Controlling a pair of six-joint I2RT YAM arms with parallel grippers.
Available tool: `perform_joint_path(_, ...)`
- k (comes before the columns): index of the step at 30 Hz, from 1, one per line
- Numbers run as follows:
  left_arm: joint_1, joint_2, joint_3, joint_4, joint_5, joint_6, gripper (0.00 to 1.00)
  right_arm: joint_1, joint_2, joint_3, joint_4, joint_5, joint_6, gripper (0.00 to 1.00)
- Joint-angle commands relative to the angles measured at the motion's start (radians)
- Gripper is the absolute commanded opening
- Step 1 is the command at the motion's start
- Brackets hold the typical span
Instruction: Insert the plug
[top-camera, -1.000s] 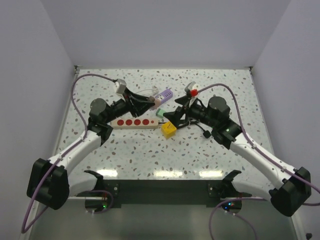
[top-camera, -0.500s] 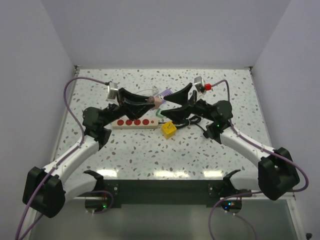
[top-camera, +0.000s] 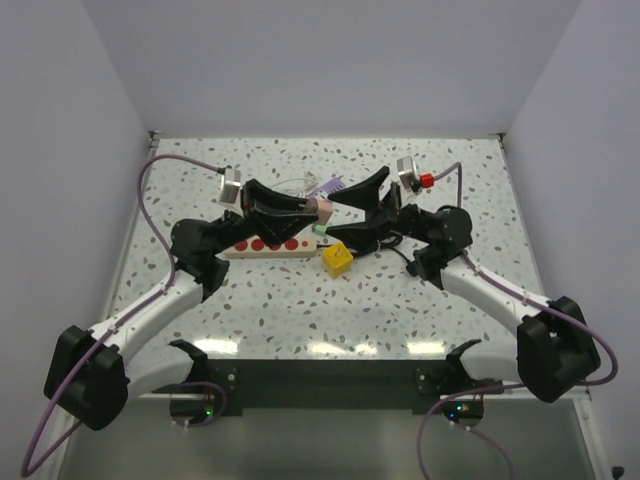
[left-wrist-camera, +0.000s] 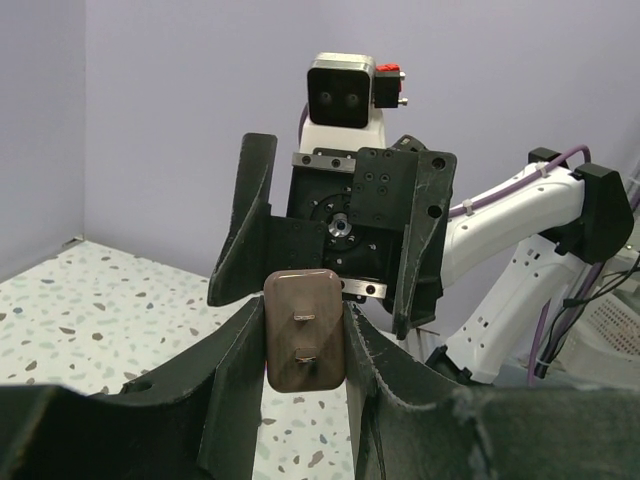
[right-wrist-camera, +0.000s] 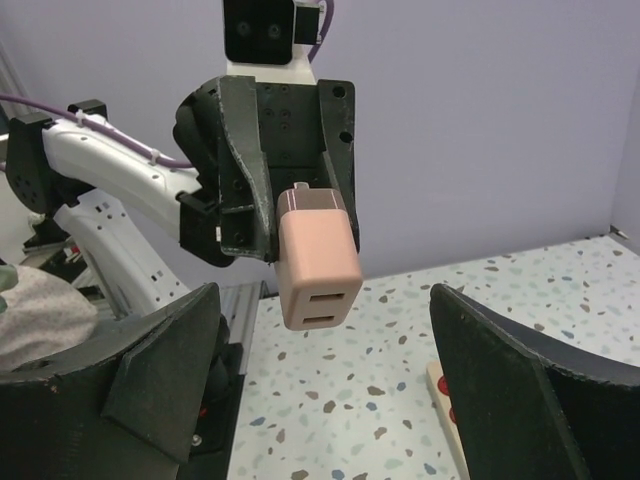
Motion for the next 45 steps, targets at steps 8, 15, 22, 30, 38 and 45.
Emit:
perform_joint_path(8, -0.061, 0.046, 0.080, 0.105, 0.029, -0.023, 0.00, 0.000, -0.074, -0.025, 0.021, -0.018, -0.056, 0.85)
perform_joint_path(15, -0.071, 0.074, 0.089, 0.132, 0.033, -0.027, 0.00, 0.002, -0.099, -0.047, 0.068, -0.025, -0.066, 0.52)
perform_joint_path(22, -0.078, 0.103, 0.091, 0.180, 0.070, -0.067, 0.00, -0.001, -0.100, -0.067, 0.113, -0.005, -0.076, 0.35)
perform_joint_path(30, -0.093, 0.135, 0.098, 0.191, 0.095, -0.078, 0.00, 0.000, -0.082, -0.075, 0.177, 0.018, -0.056, 0.00)
perform_joint_path(38, -0.093, 0.157, 0.123, 0.140, 0.101, -0.046, 0.50, 0.002, -0.086, -0.085, 0.158, 0.036, -0.064, 0.00)
perform_joint_path(45, -0.093, 0.128, 0.140, 0.002, 0.080, 0.046, 0.77, 0.002, -0.256, -0.124, -0.161, 0.143, -0.291, 0.00)
